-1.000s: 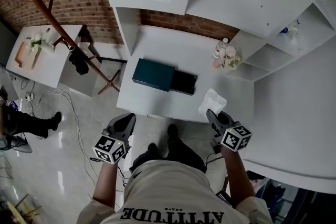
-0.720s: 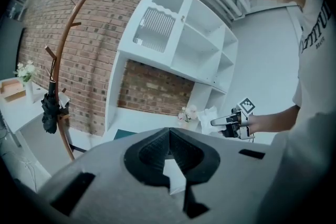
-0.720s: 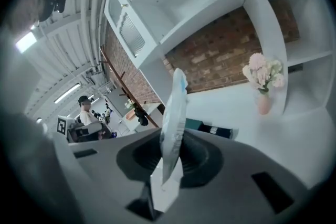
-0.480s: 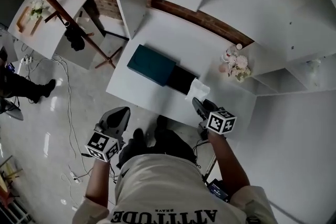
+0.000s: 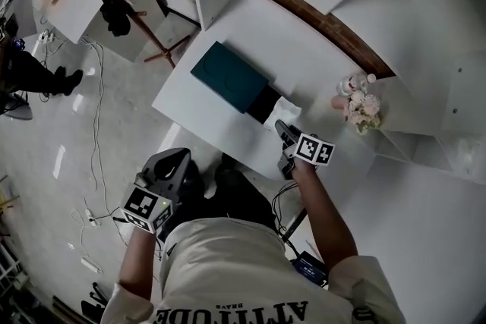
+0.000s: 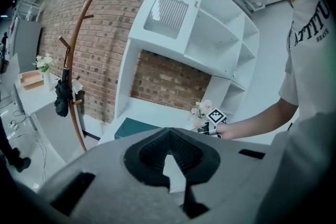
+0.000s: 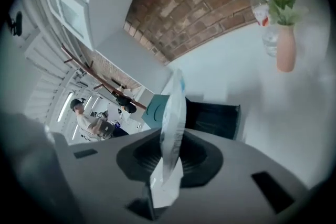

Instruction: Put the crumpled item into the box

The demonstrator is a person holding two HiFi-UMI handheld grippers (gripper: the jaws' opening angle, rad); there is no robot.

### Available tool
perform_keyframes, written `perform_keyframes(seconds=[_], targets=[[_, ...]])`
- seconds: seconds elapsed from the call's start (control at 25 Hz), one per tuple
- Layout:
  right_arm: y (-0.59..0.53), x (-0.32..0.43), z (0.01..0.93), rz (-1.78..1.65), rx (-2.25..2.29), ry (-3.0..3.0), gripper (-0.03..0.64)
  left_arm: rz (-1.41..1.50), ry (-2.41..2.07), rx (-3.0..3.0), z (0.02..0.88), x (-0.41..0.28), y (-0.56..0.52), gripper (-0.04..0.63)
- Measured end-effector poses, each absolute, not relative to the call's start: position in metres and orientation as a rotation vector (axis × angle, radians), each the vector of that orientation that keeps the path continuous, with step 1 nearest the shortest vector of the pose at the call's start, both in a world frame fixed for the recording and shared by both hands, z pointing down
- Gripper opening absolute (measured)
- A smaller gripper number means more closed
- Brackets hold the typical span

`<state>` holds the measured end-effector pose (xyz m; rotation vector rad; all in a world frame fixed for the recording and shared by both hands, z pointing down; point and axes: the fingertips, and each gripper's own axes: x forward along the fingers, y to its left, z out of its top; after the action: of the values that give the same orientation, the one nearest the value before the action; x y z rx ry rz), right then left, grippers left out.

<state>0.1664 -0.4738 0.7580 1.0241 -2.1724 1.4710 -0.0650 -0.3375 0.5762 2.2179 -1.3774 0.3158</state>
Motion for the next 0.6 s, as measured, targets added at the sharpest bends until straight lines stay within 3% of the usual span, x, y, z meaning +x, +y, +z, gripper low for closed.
perform_keyframes(seconds=[0.6], targets=[[-0.501, 0.131, 0.854, 1.689, 1.054, -1.868, 0.078, 0.315, -1.453, 2.093, 0.598, -0.084, -0.332, 0.026]])
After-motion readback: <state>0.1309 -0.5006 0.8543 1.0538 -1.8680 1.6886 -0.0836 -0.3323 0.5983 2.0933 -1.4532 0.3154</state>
